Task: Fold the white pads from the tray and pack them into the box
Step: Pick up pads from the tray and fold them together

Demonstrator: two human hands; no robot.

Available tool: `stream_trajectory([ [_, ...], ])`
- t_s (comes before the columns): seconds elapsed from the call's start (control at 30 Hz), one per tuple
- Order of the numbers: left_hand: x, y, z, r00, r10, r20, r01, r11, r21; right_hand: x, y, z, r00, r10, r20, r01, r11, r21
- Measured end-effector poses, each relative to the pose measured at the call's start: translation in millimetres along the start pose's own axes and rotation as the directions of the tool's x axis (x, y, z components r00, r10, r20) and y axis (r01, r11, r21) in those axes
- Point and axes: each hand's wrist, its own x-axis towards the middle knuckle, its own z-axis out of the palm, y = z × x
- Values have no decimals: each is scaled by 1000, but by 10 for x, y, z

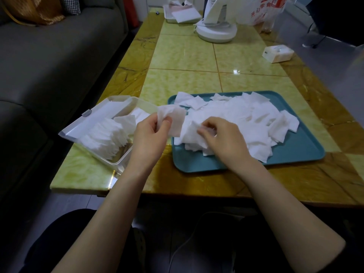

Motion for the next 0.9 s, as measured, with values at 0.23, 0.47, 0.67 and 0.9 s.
stream_trajectory([
  [0.23, -4, -36, 86, 1000, 11, -5, -11, 1000, 8, 7, -185, -156, 988, 155, 8, -120, 725, 678],
  [0.47, -76, 2, 207, 999, 4, 49, -3, 999, -33, -67, -233, 85, 973, 188, 137, -231, 721, 653],
  [0.67, -116, 47, 212, 986, -9, 164, 36, 986, -162, -86, -249, 127, 971, 222, 88, -234, 815, 531],
  [0.9, -69, 42, 134, 999, 43, -5, -43, 998, -43, -10, -114, 123, 993, 116, -9, -110, 958, 264],
])
